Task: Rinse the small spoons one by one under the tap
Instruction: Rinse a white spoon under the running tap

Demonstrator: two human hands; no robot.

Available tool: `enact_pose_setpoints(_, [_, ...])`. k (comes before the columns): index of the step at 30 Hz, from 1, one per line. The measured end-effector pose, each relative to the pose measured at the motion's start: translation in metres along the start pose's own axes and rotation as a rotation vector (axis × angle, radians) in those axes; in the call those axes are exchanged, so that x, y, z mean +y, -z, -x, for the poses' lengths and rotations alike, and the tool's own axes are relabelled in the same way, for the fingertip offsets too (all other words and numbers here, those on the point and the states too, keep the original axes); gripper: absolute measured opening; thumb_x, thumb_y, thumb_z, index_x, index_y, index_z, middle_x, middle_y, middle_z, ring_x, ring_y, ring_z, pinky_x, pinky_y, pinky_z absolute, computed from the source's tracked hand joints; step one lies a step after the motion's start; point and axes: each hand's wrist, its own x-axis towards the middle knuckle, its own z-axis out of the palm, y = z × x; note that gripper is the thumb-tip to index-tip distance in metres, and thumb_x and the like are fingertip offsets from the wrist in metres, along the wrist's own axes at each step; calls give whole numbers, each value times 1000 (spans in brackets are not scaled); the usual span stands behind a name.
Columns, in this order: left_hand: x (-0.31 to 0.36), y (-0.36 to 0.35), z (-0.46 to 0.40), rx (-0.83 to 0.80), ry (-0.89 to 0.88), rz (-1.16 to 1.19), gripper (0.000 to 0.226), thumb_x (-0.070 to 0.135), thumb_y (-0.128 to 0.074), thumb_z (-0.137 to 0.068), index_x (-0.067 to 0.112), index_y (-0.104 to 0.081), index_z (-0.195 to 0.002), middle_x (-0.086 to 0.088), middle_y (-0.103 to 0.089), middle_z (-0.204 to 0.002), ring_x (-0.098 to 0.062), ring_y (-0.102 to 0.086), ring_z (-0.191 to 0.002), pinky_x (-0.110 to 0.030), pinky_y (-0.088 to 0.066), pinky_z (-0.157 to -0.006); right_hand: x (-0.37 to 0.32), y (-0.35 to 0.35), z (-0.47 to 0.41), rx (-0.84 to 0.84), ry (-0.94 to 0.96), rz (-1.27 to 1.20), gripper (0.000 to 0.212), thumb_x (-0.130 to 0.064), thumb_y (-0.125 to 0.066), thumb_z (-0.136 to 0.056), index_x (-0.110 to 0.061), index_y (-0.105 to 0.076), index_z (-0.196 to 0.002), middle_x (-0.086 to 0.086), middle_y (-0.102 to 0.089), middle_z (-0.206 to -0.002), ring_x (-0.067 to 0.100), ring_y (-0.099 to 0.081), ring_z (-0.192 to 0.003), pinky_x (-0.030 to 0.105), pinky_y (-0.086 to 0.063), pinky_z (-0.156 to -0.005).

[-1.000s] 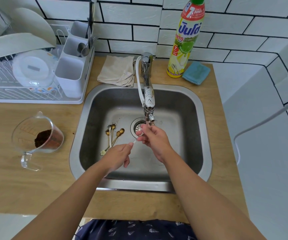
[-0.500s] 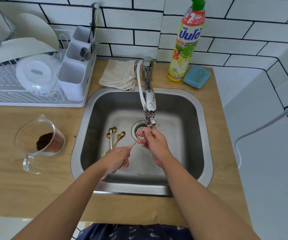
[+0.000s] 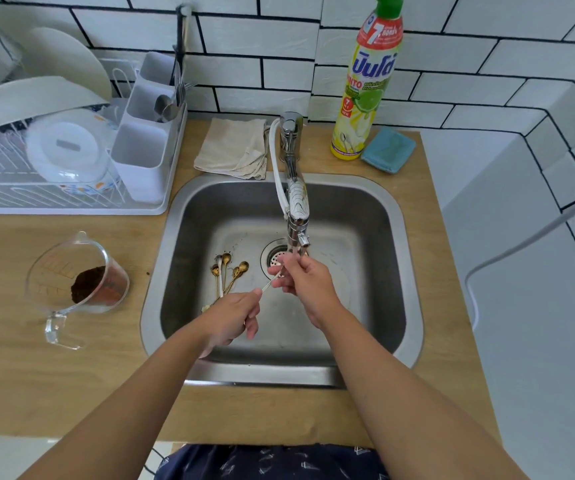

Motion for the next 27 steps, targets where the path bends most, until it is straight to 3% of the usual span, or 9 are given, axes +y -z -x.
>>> enact_pose_setpoints(2, [-1,0,-1,7,0,10,53,57,-31,-104,14,-47,-77,-3,-63,-62,-9,-31,-42,-24,-25,-44,1,-1,1,-3,-19,-18,29,-35,-47,-109,-16,-69,-112,2,-81,-101,12,-75,-74,21,-56,-66])
enact_pose_setpoints(7, [1,-1,-3,0,4,26,51,56,-33,-104,14,-50,-79,-2,-63,-63,-9,-31,-41,-22,-24,-41,2,-2,2,-83,-37,22,15,-26,-64,-102,-14,-68,-110,5,-81,-96,8,-70,-68,20,-53,-64])
enact_pose_setpoints(13, [6,-1,-9,85,-80,12,40,43,-39,-106,14,-64,-92,2,-58,-69,-7,-39,-49,-23,-31,-45,-10,10,-4,182,-38,-203,24,-21,-53,-107,-2,-67,-111,12,-78,-92,7,-65,-62,19,-51,-59])
enact_pose_setpoints(17, [8,-4,-14,99,-84,-29,42,48,-41,-104,16,-65,-93,4,-50,-70,-9,-37,-56,-21,-30,-46,-9,10,0,21,-79,-79,15,-9,-74,-94,-4,-66,-106,0,-77,-77,9,-69,-68,18,-50,-60])
enact_pose_setpoints(20, [14,-12,-16,118,-118,-90,44,52,-38,-103,18,-61,-88,5,-50,-70,-11,-40,-61,-25,-33,-51,-3,5,1,-73,-83,-7,7,-18,-70,-98,-11,-71,-98,2,-80,-84,7,-71,-68,18,-51,-60])
enact_pose_setpoints(24, [13,-11,-15,128,-146,-124,40,45,-35,-105,20,-55,-81,6,-48,-67,-13,-40,-61,-30,-32,-55,-9,11,-9,87,-103,-197,20,-23,-59,-105,-9,-71,-101,6,-81,-93,5,-66,-63,18,-51,-58])
enact_pose_setpoints(27, [6,-6,-11,82,-98,-79,38,43,-36,-105,20,-53,-79,8,-44,-62,-10,-35,-54,-27,-28,-49,-7,13,-10,151,-103,-239,13,-17,-63,-102,-7,-71,-104,7,-78,-90,6,-63,-64,17,-51,-59])
